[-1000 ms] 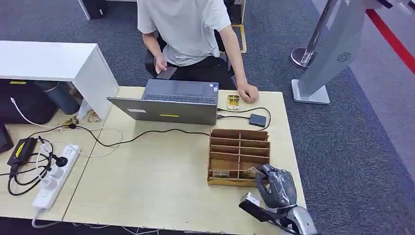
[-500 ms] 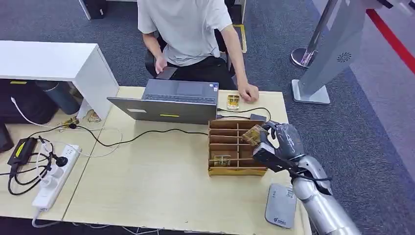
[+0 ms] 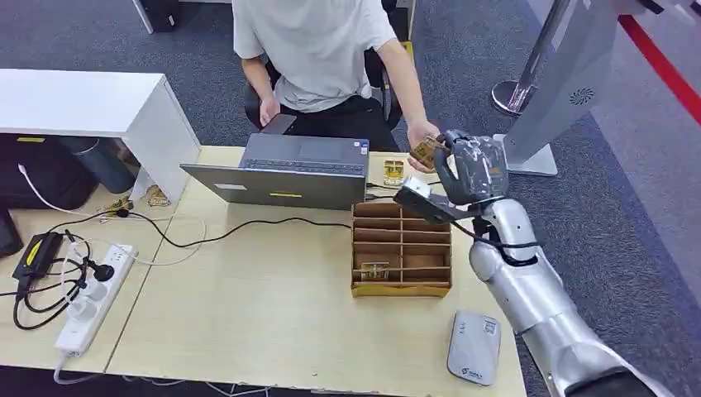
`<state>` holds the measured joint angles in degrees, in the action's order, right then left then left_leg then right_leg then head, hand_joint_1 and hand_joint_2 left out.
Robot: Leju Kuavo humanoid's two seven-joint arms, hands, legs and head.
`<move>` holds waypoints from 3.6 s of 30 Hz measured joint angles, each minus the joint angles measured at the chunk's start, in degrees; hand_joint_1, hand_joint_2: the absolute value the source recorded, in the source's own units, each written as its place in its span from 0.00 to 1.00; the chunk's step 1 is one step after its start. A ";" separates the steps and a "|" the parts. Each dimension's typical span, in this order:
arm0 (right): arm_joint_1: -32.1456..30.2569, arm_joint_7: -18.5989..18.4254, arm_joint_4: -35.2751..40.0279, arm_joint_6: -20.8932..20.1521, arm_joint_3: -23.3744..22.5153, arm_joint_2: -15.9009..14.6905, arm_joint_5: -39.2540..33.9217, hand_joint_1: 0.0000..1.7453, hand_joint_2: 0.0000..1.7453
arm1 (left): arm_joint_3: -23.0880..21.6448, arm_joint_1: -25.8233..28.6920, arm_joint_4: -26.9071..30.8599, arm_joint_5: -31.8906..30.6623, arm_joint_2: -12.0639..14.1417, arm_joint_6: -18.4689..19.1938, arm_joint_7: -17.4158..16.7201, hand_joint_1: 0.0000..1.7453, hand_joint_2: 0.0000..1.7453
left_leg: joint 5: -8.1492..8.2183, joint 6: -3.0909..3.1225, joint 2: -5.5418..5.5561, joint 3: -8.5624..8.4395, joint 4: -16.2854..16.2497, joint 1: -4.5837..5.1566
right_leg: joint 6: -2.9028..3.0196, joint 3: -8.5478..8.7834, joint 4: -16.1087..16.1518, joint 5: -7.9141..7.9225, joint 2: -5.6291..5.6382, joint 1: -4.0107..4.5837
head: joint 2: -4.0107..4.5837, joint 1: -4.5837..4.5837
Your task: Pass the card to the sensor for recognition and then transmit it.
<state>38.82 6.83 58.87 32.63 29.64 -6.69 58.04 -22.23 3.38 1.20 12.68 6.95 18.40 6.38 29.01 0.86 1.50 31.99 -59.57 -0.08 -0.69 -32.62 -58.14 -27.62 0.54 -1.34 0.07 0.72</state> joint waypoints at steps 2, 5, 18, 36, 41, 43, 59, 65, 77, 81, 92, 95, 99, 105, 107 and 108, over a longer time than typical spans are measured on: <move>1.96 -2.05 -1.65 1.67 0.44 1.10 3.91 1.00 1.00 | -0.13 -0.03 0.33 -0.31 0.15 -0.11 -0.68 0.00 1.00 | -0.02 -0.02 0.02 0.00 0.00 0.00 | 0.00 0.00 0.00 0.00 -0.01 0.01 | 0.00 -0.02; 3.79 -3.55 -3.35 3.59 0.81 2.50 7.60 1.00 1.00 | -0.37 -0.07 0.81 -0.48 0.37 -0.22 -1.20 0.00 1.00 | -0.02 -0.03 0.03 0.01 0.00 -0.01 | 0.00 0.00 0.00 0.00 -0.01 0.01 | 0.00 0.00; 2.97 -4.12 -4.49 4.31 2.17 4.20 10.97 0.00 1.00 | -0.40 -0.09 1.35 -0.30 0.44 -0.44 -1.62 0.00 1.00 | -0.02 -0.03 0.04 0.02 0.00 0.00 | 0.00 0.00 0.02 0.00 -0.02 0.01 | 0.00 -0.02; -7.15 -10.79 1.24 7.04 -10.33 -5.29 26.56 0.00 1.00 | -0.40 0.12 1.33 0.98 -0.20 -1.47 -0.57 0.00 1.00 | 0.01 0.02 0.22 0.06 -0.08 0.03 | -0.03 0.02 0.13 0.01 -0.22 -0.05 | 0.00 0.00; -10.98 -8.64 2.44 7.04 -22.74 -14.60 27.97 0.00 1.00 | -0.37 0.23 1.22 1.79 -0.53 -1.55 -0.11 0.00 1.00 | 0.06 0.09 0.32 0.18 -0.14 0.10 | -0.09 0.02 0.21 0.03 -0.36 -0.08 | 0.00 0.00; -12.41 -7.13 2.44 7.04 -27.33 -17.69 27.55 0.00 1.00 | -0.40 0.23 1.05 2.14 -0.63 -1.55 0.28 0.00 1.00 | 0.08 0.13 0.34 0.19 -0.14 0.16 | -0.10 0.00 0.21 0.03 -0.37 -0.08 | 0.00 0.00; -18.64 -0.86 3.16 6.76 -49.86 -26.62 24.89 0.00 1.00 | -0.39 0.07 0.33 3.70 -1.40 -2.01 0.83 0.00 1.00 | 0.12 0.18 0.17 0.17 -0.08 0.16 | -0.11 -0.08 0.19 0.02 -0.23 -0.07 | 0.00 0.00; -14.08 -3.53 -16.77 -4.80 -50.42 -35.27 12.15 0.00 1.00 | -0.42 -0.22 0.20 4.92 -1.68 -2.21 0.65 0.00 1.00 | 0.04 0.33 0.24 0.24 -0.10 0.24 | -0.19 -0.06 0.20 0.06 -0.34 -0.15 | 0.00 0.04; -13.07 -15.51 -25.28 -25.72 -44.17 -35.95 18.75 0.00 1.00 | -0.72 -0.25 0.20 4.77 -1.66 -1.64 0.48 0.00 1.00 | 0.02 0.32 0.27 0.21 -0.08 0.18 | -0.19 -0.05 0.19 0.06 -0.35 -0.11 | 0.00 0.02; -14.66 -20.69 -32.45 -42.91 -41.02 -35.78 19.47 0.00 1.00 | -1.60 -0.32 0.28 3.59 -0.87 -0.29 -1.22 0.00 1.00 | 0.03 0.32 0.37 0.22 -0.08 0.16 | -0.22 -0.02 0.21 0.03 -0.44 -0.10 | 0.00 0.04; -31.88 -20.91 -44.54 -59.81 -46.09 -28.90 6.99 0.00 1.00 | -3.69 -0.35 2.97 1.27 2.01 2.77 -4.48 0.00 1.00 | 0.16 0.22 0.48 0.22 0.02 0.07 | -0.18 -0.02 0.20 -0.21 -0.57 0.00 | 0.00 0.04; -34.68 -21.21 -46.02 -61.52 -48.22 -26.44 5.89 0.00 1.00 | -4.04 -0.60 3.45 1.09 2.34 3.02 -4.77 0.00 1.00 | 0.18 0.19 0.36 0.18 0.03 0.03 | -0.14 -0.02 0.19 -0.22 -0.45 0.01 | 0.00 0.02; -36.09 -24.21 -46.98 -61.91 -50.08 -22.39 5.02 0.00 1.00 | -4.37 -1.00 3.93 1.07 2.38 3.02 -5.29 0.00 1.00 | 0.18 0.19 0.20 0.09 0.03 0.00 | -0.12 0.01 0.19 -0.20 -0.31 0.05 | 0.00 0.02; -36.26 -28.71 -47.65 -57.72 -52.74 -14.48 3.91 0.00 1.00 | -4.64 -1.44 4.33 1.23 2.29 2.69 -5.71 0.00 1.00 | 0.16 0.17 0.14 0.00 0.03 0.00 | -0.09 0.05 0.17 -0.18 -0.23 0.03 | 0.00 0.02; -36.28 -28.86 -47.76 -56.86 -53.20 -12.89 3.64 0.00 1.00 | -4.64 -1.46 4.33 1.29 2.32 2.69 -5.71 0.00 1.00 | 0.15 0.16 0.14 0.00 0.03 0.00 | -0.09 0.07 0.16 -0.18 -0.23 0.02 | 0.00 0.00; -36.28 -28.95 -47.76 -55.26 -53.62 -12.08 3.64 0.00 1.00 | -4.64 -1.46 4.33 1.36 2.32 2.69 -5.71 0.00 1.00 | 0.15 0.15 0.13 0.00 0.03 0.00 | -0.09 0.07 0.16 -0.18 -0.23 0.03 | 0.00 0.02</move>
<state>2.54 -22.12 11.10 -22.63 -23.98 -18.77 61.68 -26.86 1.92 5.53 14.03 9.27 21.09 0.68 29.16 1.02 1.64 31.99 -59.54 -0.09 -0.78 -32.55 -57.98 -27.79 0.32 -1.31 0.07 0.74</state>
